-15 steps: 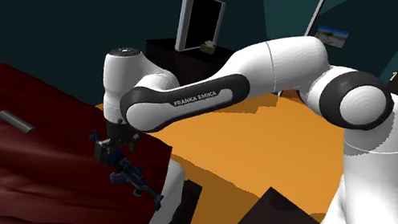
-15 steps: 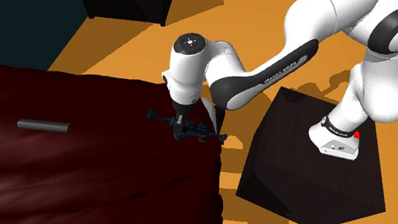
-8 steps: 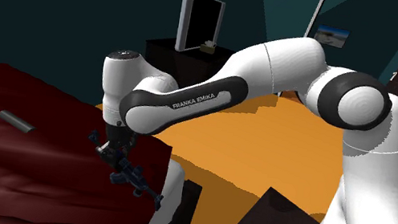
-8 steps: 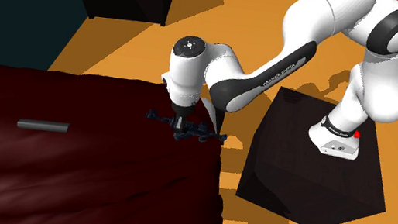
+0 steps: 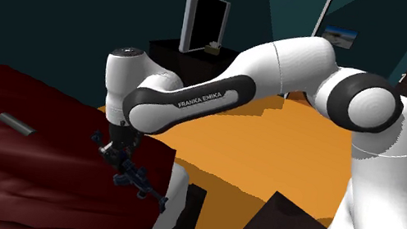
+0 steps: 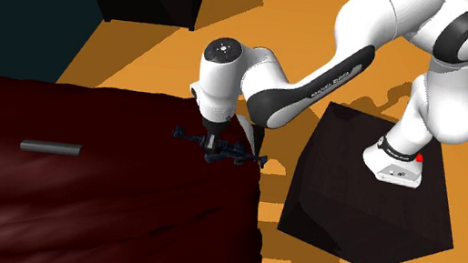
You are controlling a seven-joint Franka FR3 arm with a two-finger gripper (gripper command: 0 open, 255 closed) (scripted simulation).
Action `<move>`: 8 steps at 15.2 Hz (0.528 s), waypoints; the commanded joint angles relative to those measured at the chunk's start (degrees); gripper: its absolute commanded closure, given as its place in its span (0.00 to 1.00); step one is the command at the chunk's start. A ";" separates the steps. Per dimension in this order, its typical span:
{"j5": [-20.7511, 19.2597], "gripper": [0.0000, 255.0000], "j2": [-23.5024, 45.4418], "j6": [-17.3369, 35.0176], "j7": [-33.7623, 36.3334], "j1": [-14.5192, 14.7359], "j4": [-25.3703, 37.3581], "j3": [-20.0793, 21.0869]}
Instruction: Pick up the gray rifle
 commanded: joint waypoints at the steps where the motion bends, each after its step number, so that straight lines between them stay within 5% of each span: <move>1: 0.22 1.00 -0.49 -1.31 -0.15 0.02 0.86 0.12; 8: 0.98 1.00 -1.99 -5.95 -0.87 0.01 4.10 0.47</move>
